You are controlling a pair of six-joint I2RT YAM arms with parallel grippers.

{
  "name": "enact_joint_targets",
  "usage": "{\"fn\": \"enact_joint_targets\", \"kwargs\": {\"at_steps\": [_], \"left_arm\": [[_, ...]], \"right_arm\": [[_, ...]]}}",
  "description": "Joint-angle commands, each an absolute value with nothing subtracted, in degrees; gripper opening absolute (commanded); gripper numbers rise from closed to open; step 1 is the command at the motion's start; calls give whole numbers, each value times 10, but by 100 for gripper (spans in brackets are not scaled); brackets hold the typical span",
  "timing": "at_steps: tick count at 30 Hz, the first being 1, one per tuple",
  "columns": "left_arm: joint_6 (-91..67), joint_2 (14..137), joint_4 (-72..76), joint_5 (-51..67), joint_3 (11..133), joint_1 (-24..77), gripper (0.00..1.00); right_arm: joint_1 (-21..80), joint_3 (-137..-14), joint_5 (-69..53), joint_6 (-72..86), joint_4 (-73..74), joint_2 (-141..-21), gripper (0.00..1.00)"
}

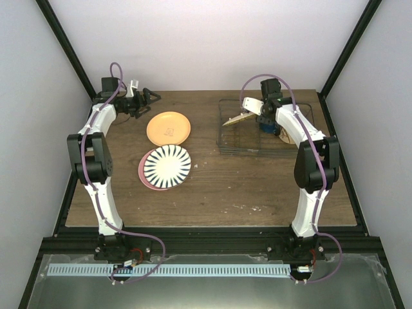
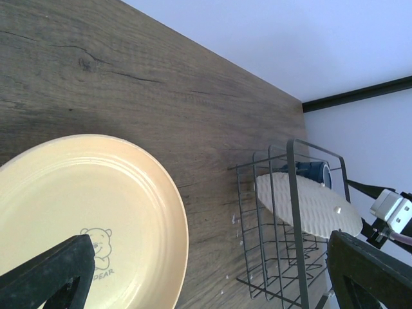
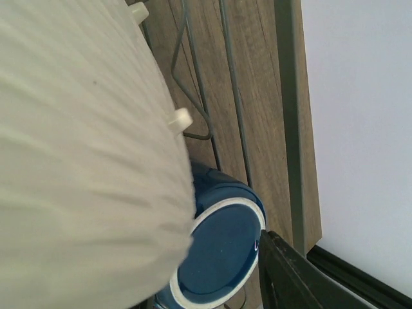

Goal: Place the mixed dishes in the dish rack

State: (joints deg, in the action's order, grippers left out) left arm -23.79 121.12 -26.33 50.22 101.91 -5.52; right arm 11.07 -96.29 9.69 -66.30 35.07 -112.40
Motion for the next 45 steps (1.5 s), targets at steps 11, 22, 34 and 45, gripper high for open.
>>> {"fn": "enact_joint_targets", "kwargs": {"at_steps": [11,22,34,45], "left_arm": [[-234,1217,-266,508,1024,-52,100],[-234,1208,-258,509,1005,-52,100],[-236,1197,-248,507,982,-52,100],[-243,1199,-241,512,985,-51,100]], "right_arm": [[117,-966,78,-656,332,-1112,29],[149,-981,11,-645,332,-1118,31],[167,-985,-14,-642,336,-1113,3],[168,-1011,23,-636,305,-1106,1]]}}
